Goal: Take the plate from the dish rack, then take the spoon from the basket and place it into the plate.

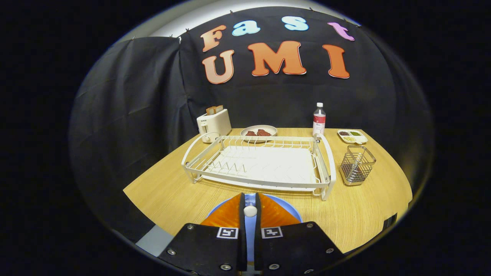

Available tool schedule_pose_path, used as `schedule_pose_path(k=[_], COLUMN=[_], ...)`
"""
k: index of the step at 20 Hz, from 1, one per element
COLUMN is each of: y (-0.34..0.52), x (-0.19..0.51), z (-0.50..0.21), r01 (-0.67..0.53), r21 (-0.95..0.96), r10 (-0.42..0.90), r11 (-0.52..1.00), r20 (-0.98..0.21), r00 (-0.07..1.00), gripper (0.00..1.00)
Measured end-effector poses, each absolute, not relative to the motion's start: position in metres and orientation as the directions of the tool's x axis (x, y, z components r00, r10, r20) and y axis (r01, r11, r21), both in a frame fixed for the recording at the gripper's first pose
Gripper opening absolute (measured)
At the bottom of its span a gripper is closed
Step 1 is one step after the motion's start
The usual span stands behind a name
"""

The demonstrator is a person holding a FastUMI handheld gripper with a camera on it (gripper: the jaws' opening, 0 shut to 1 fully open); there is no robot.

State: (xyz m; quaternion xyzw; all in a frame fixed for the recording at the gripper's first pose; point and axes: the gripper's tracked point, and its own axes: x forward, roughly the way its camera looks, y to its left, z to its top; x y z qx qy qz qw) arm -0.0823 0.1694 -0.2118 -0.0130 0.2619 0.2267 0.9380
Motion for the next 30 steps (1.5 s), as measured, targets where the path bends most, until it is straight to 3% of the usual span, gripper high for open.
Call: schedule_pose_path(k=[3,8,9,12,13,17,23,30], y=[0.167,0.157,0.155,0.147,0.145,0.123,0.076,0.003], x=[-0.082,-0.078,-0.077,-0.073,-0.070,-0.054,-0.031,-0.015], z=[-0.218,-0.213,-0.212,-0.205,-0.200,-0.168,-0.099,-0.015], r01=[-0.438,-0.415,-0.414,-0.400,-0.396,-0.358,-0.285,-0.117], r21=[0.081,0.088,0.096,0.098,0.102,0.087,0.042,0.020], r10=[0.415,0.398,0.400,0.390,0.389,0.355,0.278,0.118], r11=[0.895,0.905,0.905,0.911,0.913,0.930,0.958,0.993], r20=[-0.511,-0.518,-0.518,-0.514,-0.511,-0.475,-0.388,-0.246], r00=[0.753,0.757,0.756,0.764,0.767,0.805,0.878,0.962], gripper=[0.09,0.21,0.33,0.48,0.63,0.88,0.97,0.97])
